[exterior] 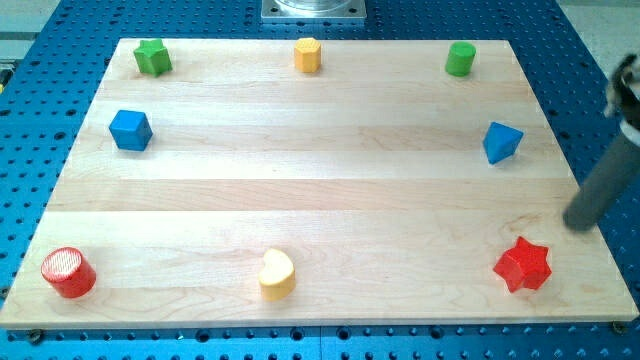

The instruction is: Move the red star diagonally right to the yellow heart

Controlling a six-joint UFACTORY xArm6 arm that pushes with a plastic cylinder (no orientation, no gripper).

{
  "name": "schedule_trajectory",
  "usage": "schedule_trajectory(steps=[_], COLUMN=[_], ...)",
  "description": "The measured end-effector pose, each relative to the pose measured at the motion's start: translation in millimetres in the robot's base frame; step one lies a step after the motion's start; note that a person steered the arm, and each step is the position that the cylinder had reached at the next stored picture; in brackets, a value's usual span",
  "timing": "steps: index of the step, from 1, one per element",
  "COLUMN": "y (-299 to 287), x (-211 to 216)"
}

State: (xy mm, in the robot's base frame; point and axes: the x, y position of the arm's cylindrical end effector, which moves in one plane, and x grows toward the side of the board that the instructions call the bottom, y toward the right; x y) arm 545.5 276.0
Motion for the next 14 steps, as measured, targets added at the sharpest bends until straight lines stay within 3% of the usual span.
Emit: schedule_trajectory(steps=[1, 2, 3, 5, 6, 7, 8, 9, 11, 13, 14], y=[-67, -151, -181, -189, -163, -193, -247, -252, -241, -205, -311], x=[40, 35, 31, 14, 40, 70, 62, 13, 45, -52, -92])
